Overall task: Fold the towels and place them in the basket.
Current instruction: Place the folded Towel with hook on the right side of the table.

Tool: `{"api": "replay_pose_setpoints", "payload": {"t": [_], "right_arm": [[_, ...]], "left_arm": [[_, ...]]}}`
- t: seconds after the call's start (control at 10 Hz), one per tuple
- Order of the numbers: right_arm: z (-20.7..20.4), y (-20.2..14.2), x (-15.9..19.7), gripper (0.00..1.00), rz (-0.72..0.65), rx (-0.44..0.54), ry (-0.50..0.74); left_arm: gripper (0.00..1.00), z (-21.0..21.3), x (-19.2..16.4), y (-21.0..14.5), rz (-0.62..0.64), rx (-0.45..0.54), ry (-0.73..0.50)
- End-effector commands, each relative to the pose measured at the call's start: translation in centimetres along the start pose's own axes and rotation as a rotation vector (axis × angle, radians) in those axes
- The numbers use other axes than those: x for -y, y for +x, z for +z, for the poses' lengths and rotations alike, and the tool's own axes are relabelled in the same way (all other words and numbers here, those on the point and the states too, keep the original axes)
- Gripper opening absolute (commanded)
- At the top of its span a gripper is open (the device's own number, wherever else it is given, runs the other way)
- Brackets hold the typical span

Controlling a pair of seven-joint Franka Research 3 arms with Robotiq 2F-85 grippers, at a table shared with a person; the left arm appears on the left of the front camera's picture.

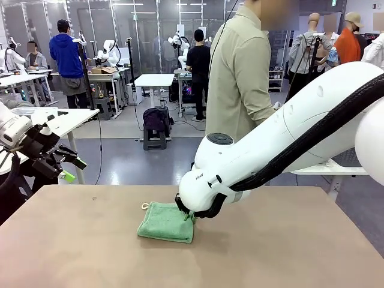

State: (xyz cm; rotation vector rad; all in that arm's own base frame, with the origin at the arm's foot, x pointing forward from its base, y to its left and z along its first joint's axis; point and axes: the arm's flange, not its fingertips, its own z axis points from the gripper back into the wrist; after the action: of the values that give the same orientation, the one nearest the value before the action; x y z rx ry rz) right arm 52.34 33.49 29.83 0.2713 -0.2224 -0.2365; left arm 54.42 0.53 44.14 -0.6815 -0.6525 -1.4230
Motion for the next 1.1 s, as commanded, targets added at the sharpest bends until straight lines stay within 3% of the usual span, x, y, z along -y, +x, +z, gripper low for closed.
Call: {"api": "replay_pose_setpoints", "payload": {"t": [0.0,0.2,0.3,0.4,0.9,1.0], "right_arm": [[-0.64,-0.08,-0.65,0.0,-0.025,0.039,-0.009],[-0.54,-0.09,-0.75,0.0,-0.012,0.026,-0.01],[-0.29,-0.1,-0.88,0.0,-0.022,0.072,-0.002],[-0.12,-0.01,0.04,0.0,0.0,-0.001,-0.001],[-0.12,-0.01,0.04,0.0,0.0,-0.001,-0.001],[-0.09,0.06,0.07,0.04,0.005,0.003,-0.001]], "left_arm": [[1.0,0.13,-0.03,0.09,0.009,-0.015,-0.004],[1.0,0.13,-0.03,0.09,0.009,-0.015,-0.004],[1.0,0.13,-0.03,0.09,0.009,-0.015,-0.004],[1.0,0.13,-0.03,0.09,0.009,-0.015,-0.004],[1.0,0.13,-0.03,0.09,0.009,-0.015,-0.004],[1.0,0.13,-0.03,0.09,0.009,-0.015,-0.004]]}}
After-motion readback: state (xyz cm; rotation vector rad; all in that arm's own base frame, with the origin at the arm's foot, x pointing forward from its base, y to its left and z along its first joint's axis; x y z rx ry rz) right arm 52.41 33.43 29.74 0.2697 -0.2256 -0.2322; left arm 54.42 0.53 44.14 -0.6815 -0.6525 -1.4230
